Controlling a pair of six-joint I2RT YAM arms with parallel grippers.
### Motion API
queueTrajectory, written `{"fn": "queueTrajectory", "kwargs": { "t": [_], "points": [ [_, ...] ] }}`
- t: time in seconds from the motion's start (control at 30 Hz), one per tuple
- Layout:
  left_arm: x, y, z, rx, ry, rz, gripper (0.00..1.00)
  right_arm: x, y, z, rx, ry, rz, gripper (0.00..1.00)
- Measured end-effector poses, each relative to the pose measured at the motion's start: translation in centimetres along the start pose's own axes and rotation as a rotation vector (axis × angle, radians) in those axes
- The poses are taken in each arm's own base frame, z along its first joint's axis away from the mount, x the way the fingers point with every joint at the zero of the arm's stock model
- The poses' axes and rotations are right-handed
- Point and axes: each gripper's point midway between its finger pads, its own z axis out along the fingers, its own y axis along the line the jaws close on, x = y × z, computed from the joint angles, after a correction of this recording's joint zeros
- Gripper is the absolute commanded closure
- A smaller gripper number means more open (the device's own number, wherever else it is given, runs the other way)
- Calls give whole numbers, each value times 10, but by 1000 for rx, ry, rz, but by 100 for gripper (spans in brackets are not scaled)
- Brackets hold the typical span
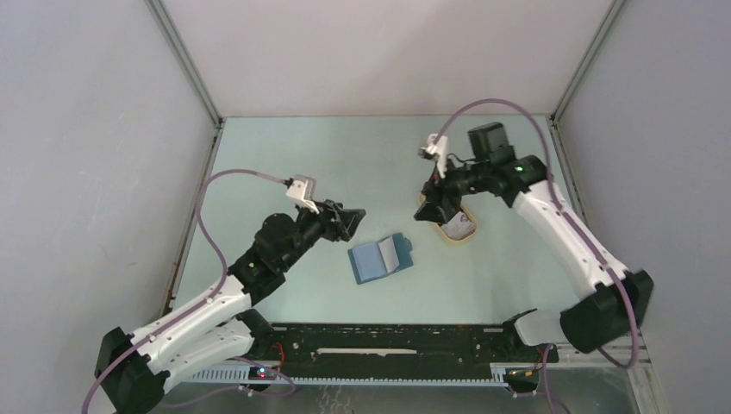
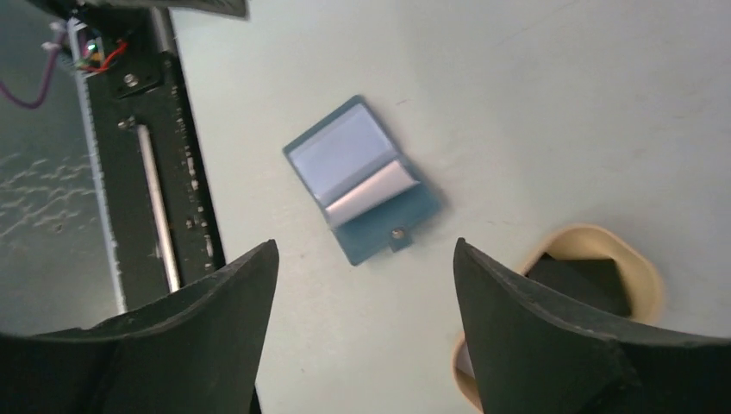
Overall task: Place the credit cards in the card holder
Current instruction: Pick up the credit card from the storage box.
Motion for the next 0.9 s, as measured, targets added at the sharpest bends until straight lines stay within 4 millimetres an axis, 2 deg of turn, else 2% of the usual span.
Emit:
{"fn": "queueTrajectory", "kwargs": {
  "t": [0.07, 0.1, 0.17, 0.27, 0.37, 0.47, 0.53, 0.6, 0.7, 0.8, 0.9],
  "points": [
    [-27, -13, 2, 38, -72, 38, 9, -7, -4, -23, 65, -54, -4, 11],
    [-43, -21, 3, 61, -117, 61, 7, -9, -3, -30, 76, -76, -3, 11],
    [-65, -33, 9, 92, -175, 105, 7, -5, -16, -41, 111, -97, 38, 14],
    [-92, -49, 28, 119, -224, 171, 8, 11, -48, -41, 144, -106, 177, 17],
    [-104, -59, 60, 133, -233, 223, 9, 44, -84, -29, 180, -107, 368, 19],
    [-94, -59, 88, 141, -215, 251, 12, 94, -101, -19, 244, -101, 628, 22],
    [-78, -55, 107, 147, -179, 267, 14, 118, -109, -18, 304, -108, 789, 26],
    [-53, -48, 122, 154, -118, 284, 15, 127, -120, -19, 355, -143, 919, 32],
    [-36, -44, 131, 162, -79, 288, 15, 129, -140, -17, 396, -209, 1045, 45],
    [-31, -42, 136, 162, -73, 293, 15, 131, -155, -6, 390, -249, 1153, 50],
    [-32, -42, 138, 165, -86, 303, 15, 144, -163, 9, 369, -253, 1272, 54]
  ]
}}
